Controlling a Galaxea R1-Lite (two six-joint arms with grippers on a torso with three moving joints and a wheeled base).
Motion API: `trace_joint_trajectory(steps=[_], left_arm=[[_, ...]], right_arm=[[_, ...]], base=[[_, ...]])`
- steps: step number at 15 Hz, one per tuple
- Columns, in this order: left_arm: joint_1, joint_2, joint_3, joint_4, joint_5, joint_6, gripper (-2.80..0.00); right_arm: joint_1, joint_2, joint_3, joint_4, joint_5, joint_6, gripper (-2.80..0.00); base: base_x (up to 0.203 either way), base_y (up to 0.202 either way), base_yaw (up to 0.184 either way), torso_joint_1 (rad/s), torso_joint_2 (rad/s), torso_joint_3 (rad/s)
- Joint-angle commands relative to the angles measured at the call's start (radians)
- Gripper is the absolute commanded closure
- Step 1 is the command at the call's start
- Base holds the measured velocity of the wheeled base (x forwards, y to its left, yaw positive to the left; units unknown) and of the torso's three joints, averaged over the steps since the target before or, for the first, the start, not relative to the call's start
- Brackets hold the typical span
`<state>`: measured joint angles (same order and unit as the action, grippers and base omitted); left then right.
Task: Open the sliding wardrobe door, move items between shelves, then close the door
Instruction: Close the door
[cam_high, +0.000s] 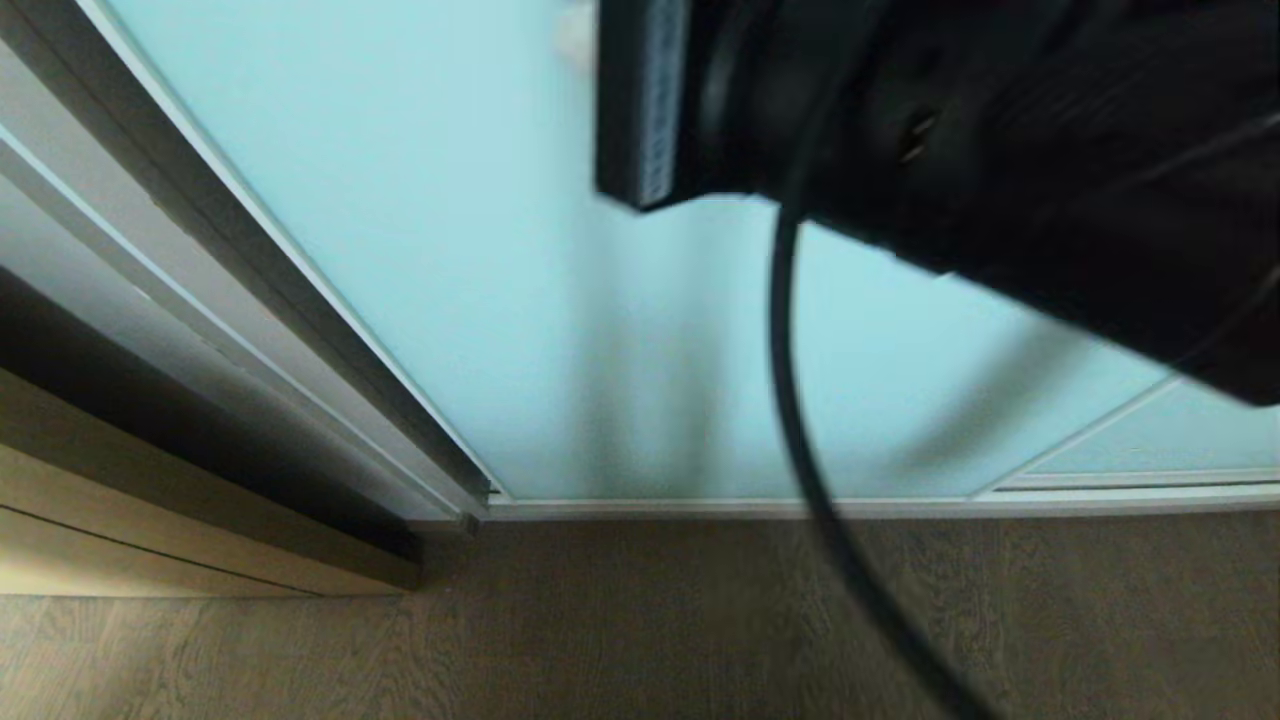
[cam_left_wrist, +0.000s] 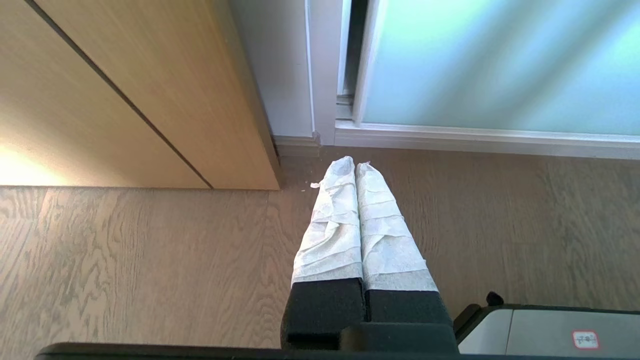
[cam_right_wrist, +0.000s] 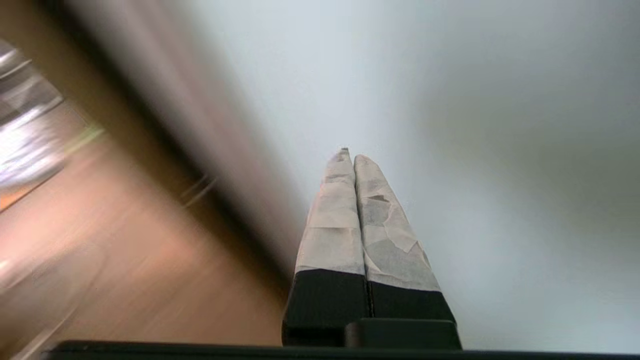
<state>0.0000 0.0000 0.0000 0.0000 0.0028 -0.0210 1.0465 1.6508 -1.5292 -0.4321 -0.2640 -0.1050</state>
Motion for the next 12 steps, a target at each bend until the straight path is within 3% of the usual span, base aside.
trace_joint_trajectory(steps=[1,3,5,9,12], left_arm=[[0.0,0.002,0.002,0.0,0.0,-0.001,0.0],[0.0,0.002,0.002,0.0,0.0,-0.001,0.0],[0.0,0.002,0.002,0.0,0.0,-0.001,0.0],[0.0,0.002,0.002,0.0,0.0,-0.001,0.0],[0.0,0.002,0.002,0.0,0.0,-0.001,0.0]], right_arm=[[-0.091,-0.207,0.027,-0.034,-0.106,-0.088,0.0],[-0.221,-0.31,0.023,-0.067,-0.17,-0.209,0.0],[-0.384,-0.396,0.006,-0.063,-0.188,-0.275,0.0],[-0.657,-0.586,-0.009,0.027,-0.194,-0.295,0.0],[-0.777,-0.72,0.06,0.089,-0.189,-0.298,0.0]], base=[[0.0,0.0,0.0,0.0,0.0,0.0],[0.0,0.0,0.0,0.0,0.0,0.0],[0.0,0.0,0.0,0.0,0.0,0.0],[0.0,0.0,0.0,0.0,0.0,0.0],[0.0,0.0,0.0,0.0,0.0,0.0]])
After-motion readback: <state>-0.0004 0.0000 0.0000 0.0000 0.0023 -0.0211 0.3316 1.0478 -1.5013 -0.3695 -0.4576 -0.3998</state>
